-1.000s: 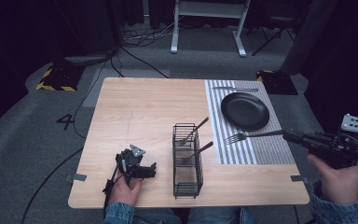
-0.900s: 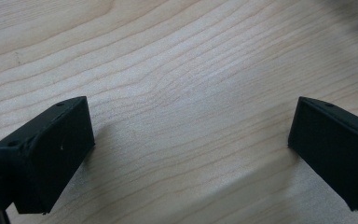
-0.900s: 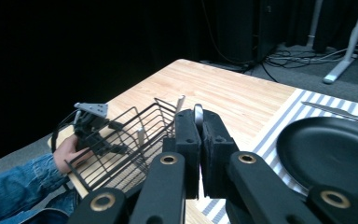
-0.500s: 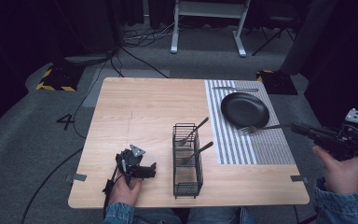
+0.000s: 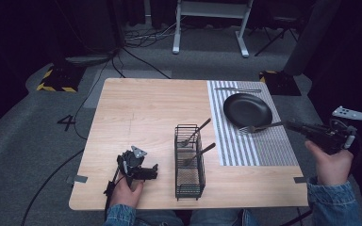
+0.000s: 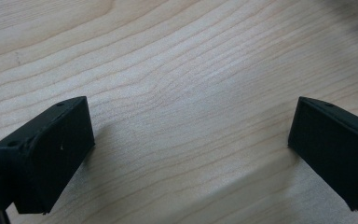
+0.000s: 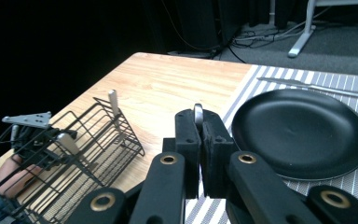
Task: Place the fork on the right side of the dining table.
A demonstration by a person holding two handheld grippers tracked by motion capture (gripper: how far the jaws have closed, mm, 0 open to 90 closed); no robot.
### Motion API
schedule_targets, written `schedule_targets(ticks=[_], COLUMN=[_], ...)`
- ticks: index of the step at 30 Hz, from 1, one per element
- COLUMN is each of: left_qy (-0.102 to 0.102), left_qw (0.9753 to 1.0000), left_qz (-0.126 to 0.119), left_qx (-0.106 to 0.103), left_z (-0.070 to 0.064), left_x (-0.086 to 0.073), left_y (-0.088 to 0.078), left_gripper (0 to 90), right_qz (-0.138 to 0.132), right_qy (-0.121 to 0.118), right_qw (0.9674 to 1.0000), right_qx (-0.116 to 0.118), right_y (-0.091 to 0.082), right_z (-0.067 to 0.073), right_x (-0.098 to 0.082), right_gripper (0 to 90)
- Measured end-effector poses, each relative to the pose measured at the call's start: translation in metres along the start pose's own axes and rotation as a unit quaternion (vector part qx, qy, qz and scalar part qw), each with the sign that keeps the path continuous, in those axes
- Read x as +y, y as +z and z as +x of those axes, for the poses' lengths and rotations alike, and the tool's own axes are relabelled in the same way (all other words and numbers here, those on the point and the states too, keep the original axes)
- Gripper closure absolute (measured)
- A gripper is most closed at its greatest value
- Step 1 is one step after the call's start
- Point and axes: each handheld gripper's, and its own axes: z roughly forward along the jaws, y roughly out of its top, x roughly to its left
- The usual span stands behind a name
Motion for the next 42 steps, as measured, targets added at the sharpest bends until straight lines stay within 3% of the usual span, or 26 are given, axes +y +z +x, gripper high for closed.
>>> schedule_targets(ticks=[9,21,34,42], left_qy=[0.000,0.000,0.000,0.000], left_qw=[1.0000,1.0000,1.0000,1.0000], left_qz=[0.000,0.000,0.000,0.000], left_qx=[0.000,0.000,0.000,0.000], left_z=[0.000,0.000,0.000,0.000], left_x=[0.000,0.000,0.000,0.000], left_y=[0.000,0.000,0.000,0.000], left_gripper=[0.2,0.2,0.2,0.2], right_qz=[0.026,0.050,0.065,0.071], right_qy=[0.021,0.035,0.041,0.040], right_qw=[0.9994,0.9979,0.9965,0.9963], right_qx=[-0.008,-0.020,-0.031,-0.026], right_y=[0.029,0.058,0.078,0.081], right_z=[-0.016,-0.028,-0.036,-0.033], right_x=[-0.013,-0.028,-0.041,-0.043], right_gripper=[87.1,87.1,87.0,87.0])
